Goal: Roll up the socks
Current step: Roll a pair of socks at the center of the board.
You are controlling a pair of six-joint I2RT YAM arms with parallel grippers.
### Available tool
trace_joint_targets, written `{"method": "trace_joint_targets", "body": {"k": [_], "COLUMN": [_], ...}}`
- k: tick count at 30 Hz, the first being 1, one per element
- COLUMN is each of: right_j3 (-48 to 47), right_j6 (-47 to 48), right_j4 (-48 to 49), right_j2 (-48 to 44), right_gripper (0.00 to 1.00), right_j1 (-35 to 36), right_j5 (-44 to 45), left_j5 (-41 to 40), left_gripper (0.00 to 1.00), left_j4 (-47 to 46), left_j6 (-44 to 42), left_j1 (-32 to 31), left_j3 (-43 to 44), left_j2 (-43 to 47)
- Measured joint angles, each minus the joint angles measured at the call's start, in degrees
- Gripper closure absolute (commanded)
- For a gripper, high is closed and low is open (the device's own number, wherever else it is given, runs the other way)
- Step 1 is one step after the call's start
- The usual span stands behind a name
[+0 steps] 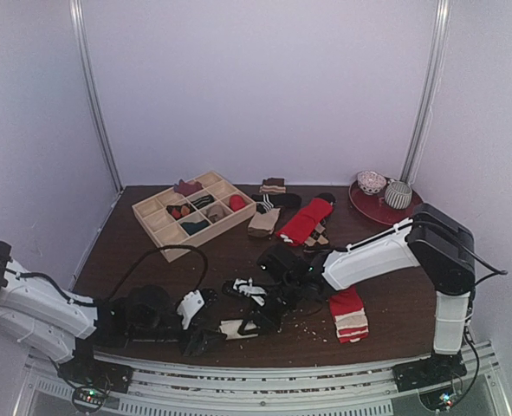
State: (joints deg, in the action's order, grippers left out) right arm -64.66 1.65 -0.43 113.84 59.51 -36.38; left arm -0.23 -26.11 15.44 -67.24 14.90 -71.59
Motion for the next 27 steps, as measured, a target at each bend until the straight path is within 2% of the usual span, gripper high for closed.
{"method": "trace_joint_targets", "body": {"k": [5, 9, 15, 19, 27], "right_j3": [-0.37, -0.37, -0.46, -0.46, 4.31], "right_j6": [-0.92, -1.31, -1.62, -1.73, -1.60], "right_j4": [-0.46, -0.44, -0.50, -0.98, 2.40], "right_j2": [0.22, 0.28, 0.37, 0.37, -2.99], "right_gripper": [0.73, 0.73, 0.72, 0.58, 0.51], "right_j1": [-0.26, -0.35, -0.46, -0.66, -1.14], "right_j5": [-0.66, -0.94, -1.27, -1.44, 0.00], "left_j5": [0.46, 0.70, 1.40, 1.51, 2.71], "left_gripper": [0.43, 0.58, 0.87, 1.00, 1.00], "left_j4": [-5.51, -7.54, -9.07, -9.84, -8.26], "left_j6": [-1.05, -1.14, -0.76, 0.00, 5.95], "left_j1": [0.00, 0.00, 0.07, 0.04, 0.46], "left_j3": [1.07, 2.12, 2.32, 2.80, 7.69], "left_j2": [-6.71, -10.25, -13.09, -14.49, -19.23]}}
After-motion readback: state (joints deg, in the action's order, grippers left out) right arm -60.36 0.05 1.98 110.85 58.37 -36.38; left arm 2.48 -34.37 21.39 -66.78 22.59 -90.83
